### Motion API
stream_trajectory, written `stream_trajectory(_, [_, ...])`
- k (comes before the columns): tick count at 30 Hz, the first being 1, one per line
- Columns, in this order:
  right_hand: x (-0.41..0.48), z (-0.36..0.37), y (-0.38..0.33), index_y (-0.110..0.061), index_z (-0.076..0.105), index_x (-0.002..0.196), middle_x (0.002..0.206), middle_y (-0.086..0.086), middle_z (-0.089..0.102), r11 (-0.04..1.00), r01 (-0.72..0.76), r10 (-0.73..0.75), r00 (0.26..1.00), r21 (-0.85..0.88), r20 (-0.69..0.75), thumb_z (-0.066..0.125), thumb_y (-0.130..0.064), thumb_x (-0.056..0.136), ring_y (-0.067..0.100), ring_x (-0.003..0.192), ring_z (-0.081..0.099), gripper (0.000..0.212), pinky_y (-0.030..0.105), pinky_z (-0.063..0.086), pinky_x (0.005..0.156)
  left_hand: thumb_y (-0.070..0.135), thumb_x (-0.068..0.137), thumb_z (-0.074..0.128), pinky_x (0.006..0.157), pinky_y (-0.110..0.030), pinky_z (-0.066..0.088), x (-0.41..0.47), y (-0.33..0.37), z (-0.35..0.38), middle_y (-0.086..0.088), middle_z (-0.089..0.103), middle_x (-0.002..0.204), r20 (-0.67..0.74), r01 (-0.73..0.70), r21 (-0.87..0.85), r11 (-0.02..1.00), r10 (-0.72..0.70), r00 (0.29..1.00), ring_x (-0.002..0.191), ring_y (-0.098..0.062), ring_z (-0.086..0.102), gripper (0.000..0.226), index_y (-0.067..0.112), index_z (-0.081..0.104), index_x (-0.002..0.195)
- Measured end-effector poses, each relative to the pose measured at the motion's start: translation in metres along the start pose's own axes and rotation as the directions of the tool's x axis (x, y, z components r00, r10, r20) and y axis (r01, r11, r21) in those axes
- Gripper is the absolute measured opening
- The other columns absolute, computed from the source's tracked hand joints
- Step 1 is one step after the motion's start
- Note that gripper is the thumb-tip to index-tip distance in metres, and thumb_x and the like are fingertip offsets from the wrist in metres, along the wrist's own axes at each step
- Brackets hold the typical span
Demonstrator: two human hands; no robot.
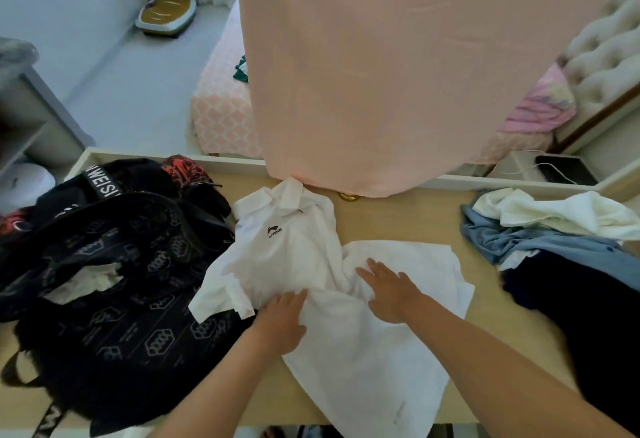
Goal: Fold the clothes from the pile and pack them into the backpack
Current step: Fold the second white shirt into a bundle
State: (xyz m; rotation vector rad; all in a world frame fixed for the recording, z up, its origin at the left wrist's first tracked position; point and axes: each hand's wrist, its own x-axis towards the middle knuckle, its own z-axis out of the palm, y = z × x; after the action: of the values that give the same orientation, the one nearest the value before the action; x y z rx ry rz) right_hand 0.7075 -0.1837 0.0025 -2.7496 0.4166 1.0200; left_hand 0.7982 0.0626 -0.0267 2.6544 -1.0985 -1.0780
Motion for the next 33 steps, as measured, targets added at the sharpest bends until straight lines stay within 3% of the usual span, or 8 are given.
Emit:
stream_trajectory(7, [-0.017, 0.043, 0.042, -0.011, 0.006, 0.157, 0.153, 0.013, 0.029, 0.912, -0.410, 0.409, 0.908, -0.010, 0.085, 0.050, -0.041, 0.094, 0.032, 0.138, 0.039, 0.083, 0.043, 0.044, 0.106, 0.052, 0.098, 0.040, 0.116, -0.048, 0.019, 0.029, 0.033, 0.000, -0.002, 0.002, 0.163, -0.084, 0.018, 0.088, 0.996, -0.010, 0.996, 0.148, -0.030, 0.007, 0.076, 0.038, -0.010, 0.154])
stream_trajectory(9, [-0.025, 0.030, 0.048, -0.010, 0.055, 0.126, 0.118, 0.008, 0.061, 0.950, -0.305, 0.312, 0.927, -0.066, 0.206, 0.048, -0.042, 0.094, 0.026, 0.110, 0.061, 0.047, 0.037, 0.051, 0.097, 0.052, 0.098, 0.040, 0.117, -0.047, 0.020, 0.044, 0.048, -0.001, 0.000, 0.005, 0.163, -0.099, -0.020, 0.071, 0.997, 0.027, 0.995, 0.148, -0.028, 0.007, 0.075, 0.040, -0.008, 0.154])
stream_trajectory(11, [-0.028, 0.013, 0.048, -0.014, 0.060, 0.083, 0.085, 0.003, 0.066, 0.977, -0.213, 0.210, 0.942, -0.017, 0.262, 0.046, -0.042, 0.094, 0.024, 0.079, 0.066, 0.034, 0.033, 0.056, 0.083, 0.052, 0.097, 0.042, 0.116, -0.045, 0.023, 0.054, 0.064, 0.000, 0.001, 0.015, 0.160, -0.137, -0.053, 0.062, 0.997, 0.061, 0.989, 0.146, -0.027, 0.014, 0.076, 0.040, -0.007, 0.154])
stream_trajectory(17, [0.009, -0.008, 0.069, -0.020, 0.059, 0.096, 0.108, 0.004, 0.059, 0.952, -0.082, 0.183, 0.925, 0.295, -0.332, 0.046, -0.026, 0.095, 0.026, 0.100, 0.060, 0.015, 0.033, 0.047, 0.076, 0.032, 0.101, 0.035, 0.096, -0.036, 0.040, 0.053, 0.087, -0.016, -0.004, 0.056, 0.131, -0.039, 0.109, 0.264, 0.958, -0.103, 0.994, 0.120, -0.026, 0.054, 0.040, 0.019, 0.045, 0.138])
stream_trajectory(21, [0.043, -0.024, 0.073, -0.016, 0.038, 0.143, 0.137, 0.009, 0.042, 0.890, -0.113, 0.288, 0.890, 0.441, -0.353, 0.051, -0.023, 0.095, 0.030, 0.120, 0.048, 0.050, 0.040, 0.048, 0.092, 0.030, 0.101, 0.034, 0.093, -0.035, 0.043, 0.046, 0.082, -0.028, -0.005, 0.058, 0.126, 0.069, 0.175, 0.257, 0.951, -0.198, 0.978, 0.116, -0.026, 0.056, 0.035, 0.014, 0.058, 0.121])
stream_trajectory(25, [0.072, -0.034, 0.083, -0.017, 0.053, 0.127, 0.127, 0.013, 0.048, 0.850, -0.294, 0.427, 0.870, 0.438, -0.245, 0.051, -0.039, 0.094, 0.033, 0.119, 0.047, 0.039, 0.041, 0.042, 0.095, 0.032, 0.099, 0.037, 0.083, -0.030, 0.043, 0.041, 0.081, -0.032, 0.004, 0.063, 0.116, -0.176, 0.176, 0.004, 0.984, -0.172, 0.969, 0.106, -0.021, 0.060, 0.030, 0.028, 0.060, 0.117])
stream_trajectory(29, [0.080, -0.044, 0.075, -0.014, 0.055, 0.080, 0.085, 0.002, 0.059, 0.710, 0.032, 0.349, 0.852, 0.703, -0.391, 0.053, -0.033, 0.094, 0.025, 0.085, 0.057, 0.023, 0.034, 0.043, 0.068, 0.019, 0.096, 0.048, 0.080, -0.029, 0.048, 0.050, 0.102, -0.054, 0.009, 0.053, 0.127, -0.518, 0.004, -0.274, 0.962, -0.151, 0.842, 0.109, -0.012, 0.056, 0.041, 0.030, 0.045, 0.135])
stream_trajectory(33, [0.049, -0.070, 0.049, -0.013, 0.041, 0.079, 0.068, -0.005, 0.043, 0.529, 0.379, 0.088, 0.865, 0.760, -0.493, 0.048, -0.032, 0.101, 0.007, 0.060, 0.037, 0.030, 0.027, 0.032, 0.057, 0.002, 0.086, 0.055, 0.052, -0.026, 0.044, 0.079, 0.113, -0.095, 0.003, 0.019, 0.155, -0.644, -0.080, -0.215, 0.973, -0.080, 0.761, 0.089, -0.016, 0.059, 0.086, 0.038, 0.015, 0.152])
